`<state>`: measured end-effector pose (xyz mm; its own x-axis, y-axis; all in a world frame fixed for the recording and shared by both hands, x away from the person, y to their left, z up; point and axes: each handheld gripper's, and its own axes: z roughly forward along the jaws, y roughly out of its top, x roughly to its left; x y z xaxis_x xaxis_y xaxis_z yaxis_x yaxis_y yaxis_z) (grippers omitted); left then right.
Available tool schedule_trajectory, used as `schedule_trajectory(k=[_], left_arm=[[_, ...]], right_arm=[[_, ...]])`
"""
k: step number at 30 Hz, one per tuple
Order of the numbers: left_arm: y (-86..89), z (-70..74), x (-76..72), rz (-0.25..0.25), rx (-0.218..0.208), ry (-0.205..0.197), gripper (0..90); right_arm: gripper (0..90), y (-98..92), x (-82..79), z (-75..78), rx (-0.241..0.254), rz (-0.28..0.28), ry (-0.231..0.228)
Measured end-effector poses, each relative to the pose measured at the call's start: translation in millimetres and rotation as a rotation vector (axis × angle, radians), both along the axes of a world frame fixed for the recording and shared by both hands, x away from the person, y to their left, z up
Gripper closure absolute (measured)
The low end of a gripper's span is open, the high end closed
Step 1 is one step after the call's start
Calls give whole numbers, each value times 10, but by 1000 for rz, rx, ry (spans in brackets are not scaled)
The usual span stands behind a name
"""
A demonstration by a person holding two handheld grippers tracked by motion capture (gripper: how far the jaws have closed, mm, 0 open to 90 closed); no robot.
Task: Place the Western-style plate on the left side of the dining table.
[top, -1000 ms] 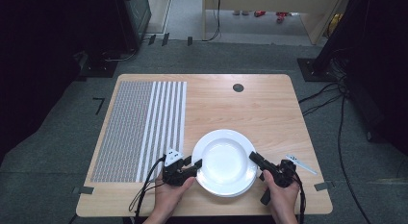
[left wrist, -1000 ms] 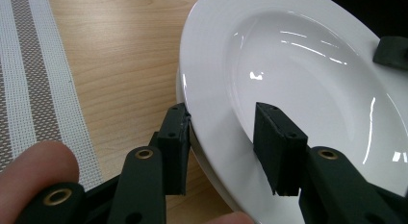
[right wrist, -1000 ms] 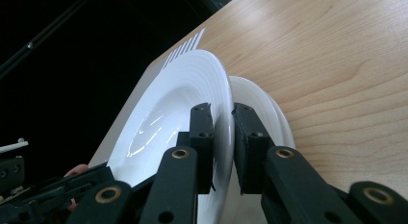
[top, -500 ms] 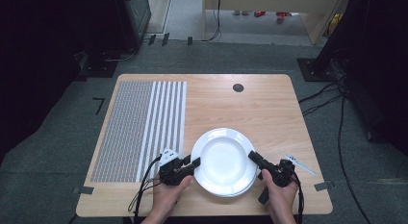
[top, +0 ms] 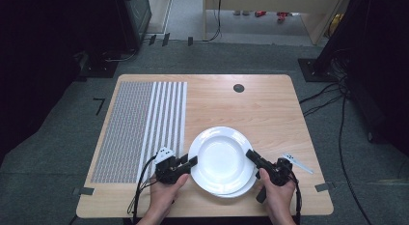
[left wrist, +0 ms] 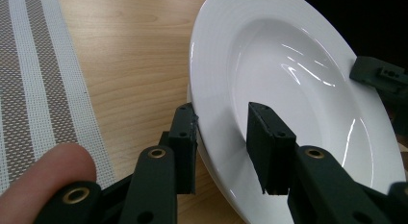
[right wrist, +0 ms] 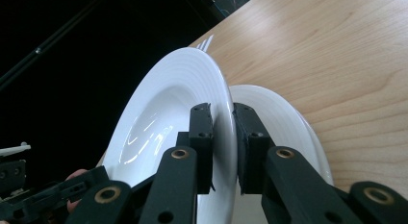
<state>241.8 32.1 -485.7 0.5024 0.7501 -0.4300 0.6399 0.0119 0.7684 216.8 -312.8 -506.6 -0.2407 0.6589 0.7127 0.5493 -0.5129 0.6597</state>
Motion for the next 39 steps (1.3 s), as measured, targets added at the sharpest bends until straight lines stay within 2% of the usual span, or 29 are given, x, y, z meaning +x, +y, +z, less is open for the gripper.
schedule_trajectory(k=[4, 8, 17, 23, 39], left_arm=[[36, 14, 21, -16, -25, 5, 673], [64, 32, 33, -22, -22, -11, 677], [119, 69, 81, -19, -15, -13, 678], [176, 141, 106, -23, -29, -19, 692], [422, 229, 145, 16, -52, -18, 706]], right_arm=[[807, -4, 16, 26, 5, 6, -8], [807, 3, 32, 58, 0, 15, -16], [807, 54, 85, 101, -2, 35, -11], [804, 82, 110, 146, 2, 43, -13], [805, 304, 228, 274, -7, 79, -21]])
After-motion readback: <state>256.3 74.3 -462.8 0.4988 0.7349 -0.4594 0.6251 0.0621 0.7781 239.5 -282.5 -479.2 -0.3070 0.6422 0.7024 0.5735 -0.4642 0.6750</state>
